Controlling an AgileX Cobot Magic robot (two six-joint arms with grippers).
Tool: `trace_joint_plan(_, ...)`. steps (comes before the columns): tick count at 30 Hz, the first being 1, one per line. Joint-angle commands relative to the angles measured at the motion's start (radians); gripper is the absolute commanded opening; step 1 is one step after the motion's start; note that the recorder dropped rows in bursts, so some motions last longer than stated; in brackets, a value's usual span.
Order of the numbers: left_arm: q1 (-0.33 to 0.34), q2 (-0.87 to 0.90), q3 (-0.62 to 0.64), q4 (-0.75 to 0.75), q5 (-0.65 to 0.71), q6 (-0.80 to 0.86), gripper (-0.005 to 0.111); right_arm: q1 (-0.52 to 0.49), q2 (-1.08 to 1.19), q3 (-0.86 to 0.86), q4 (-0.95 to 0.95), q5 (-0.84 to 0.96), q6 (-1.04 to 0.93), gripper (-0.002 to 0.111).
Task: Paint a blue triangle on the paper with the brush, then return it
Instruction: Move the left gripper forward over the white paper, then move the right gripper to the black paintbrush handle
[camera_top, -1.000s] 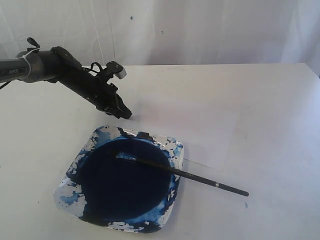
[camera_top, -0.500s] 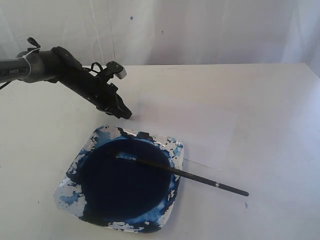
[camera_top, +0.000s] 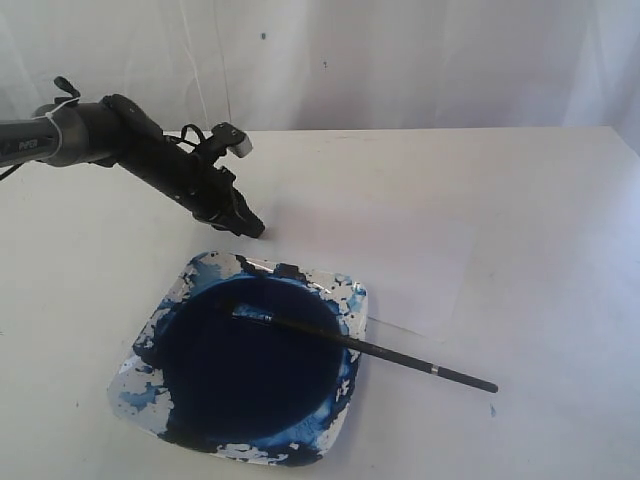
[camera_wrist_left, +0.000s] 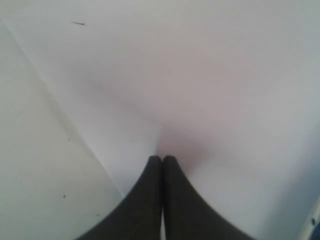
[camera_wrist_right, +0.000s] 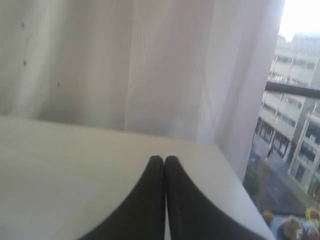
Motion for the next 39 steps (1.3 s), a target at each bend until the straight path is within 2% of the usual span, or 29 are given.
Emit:
trace_joint_plan(1, -0.005, 0.016, 0.005, 0.005, 0.021, -0.003, 0.0, -0.001, -0.004, 0.002, -0.002, -0.195, -0.008, 0.0)
trace_joint_plan(7, -0.005, 0.016, 0.005, 0.005, 0.017, -0.003, 0.0, -0.001, -0.004, 0.002, 0.02, -0.229, 0.308, 0.0)
trace_joint_plan(14, -0.005, 0.016, 0.005, 0.005, 0.017, -0.003, 0.0, -0.001, -0.004, 0.002, 0.02, -0.28, 0.393, 0.0)
trace_joint_plan(19, -0.005, 0.016, 0.005, 0.005, 0.015, -0.003, 0.0, -0.001, -0.004, 0.002, 0.01, -0.365, 0.555, 0.0)
trace_joint_plan(22, -0.005, 0.016, 0.005, 0.005, 0.015, -0.003, 0.0, -0.001, 0.006, 0.002, -0.112, -0.305, 0.728, 0.0)
trace_joint_plan(25, -0.005, 0.016, 0.005, 0.005, 0.008, -0.003, 0.0, -0.001, 0.093, 0.002, -0.316, -0.278, 0.973, 0.0)
trace_joint_plan(27, -0.005, 0.016, 0.005, 0.005, -0.003, -0.003, 0.0, -0.001, 0.169, 0.002, -0.497, -0.322, 1.123, 0.0)
trace_joint_plan(30, -0.005, 0.016, 0.005, 0.005, -0.01, -0.003, 0.0, -0.001, 0.291, 0.002, -0.666, -0.437, 1.287, 0.0)
trace_joint_plan(33, -0.005, 0.016, 0.005, 0.002, -0.01, -0.003, 0.0, -0.001, 0.422, 0.002, -0.723, -0.554, 1.338, 0.0)
trace_joint_plan(39, -0.005, 0.016, 0.005, 0.001, -0.01, -0.003, 0.0, -0.001, 0.691, 0.002, -0.721, -0.661, 1.351, 0.0)
